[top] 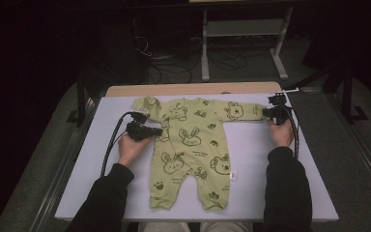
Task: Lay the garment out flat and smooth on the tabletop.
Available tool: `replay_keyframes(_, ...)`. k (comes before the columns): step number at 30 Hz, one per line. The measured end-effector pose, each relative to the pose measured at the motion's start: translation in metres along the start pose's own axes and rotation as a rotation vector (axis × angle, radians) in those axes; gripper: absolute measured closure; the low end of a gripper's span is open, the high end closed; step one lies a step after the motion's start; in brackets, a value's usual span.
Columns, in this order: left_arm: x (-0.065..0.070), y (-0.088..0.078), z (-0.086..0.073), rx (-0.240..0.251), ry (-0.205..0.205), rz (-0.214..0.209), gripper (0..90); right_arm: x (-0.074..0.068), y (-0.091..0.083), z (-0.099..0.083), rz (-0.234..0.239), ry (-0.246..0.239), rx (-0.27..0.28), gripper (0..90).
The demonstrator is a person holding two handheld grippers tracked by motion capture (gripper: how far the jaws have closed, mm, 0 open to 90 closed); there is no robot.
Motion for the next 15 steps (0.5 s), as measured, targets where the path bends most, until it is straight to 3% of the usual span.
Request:
replay_keyframes(7, 0.000, -0.001, 0.000, 0.003, -0.002, -0.001, 85.1, 0.003, 0.004, -0.004, -0.047, 0.028, 0.005, 86.8)
replay_keyframes(11, 0.000, -0.002, 0.001, 0.004, 0.001, 0.001, 85.1, -0.001, 0.000, 0.002, -0.057, 0.020, 0.033, 59.6)
replay_keyframes(15, 0.000, -0.002, 0.001, 0.003, 0.001, 0.003, 85.1, -0.016, -0.009, 0.013, 0.018, 0.009, 0.087, 47.4)
Point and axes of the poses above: each handheld gripper's, and its own axes: y roughly forward along the jaws, z roughly out of its top, x roughly to its right, the point moved 10 cm from there along y, roughly forward along the jaws, and after that the axes turned 13 degrees about z, right-handed, at the moved point
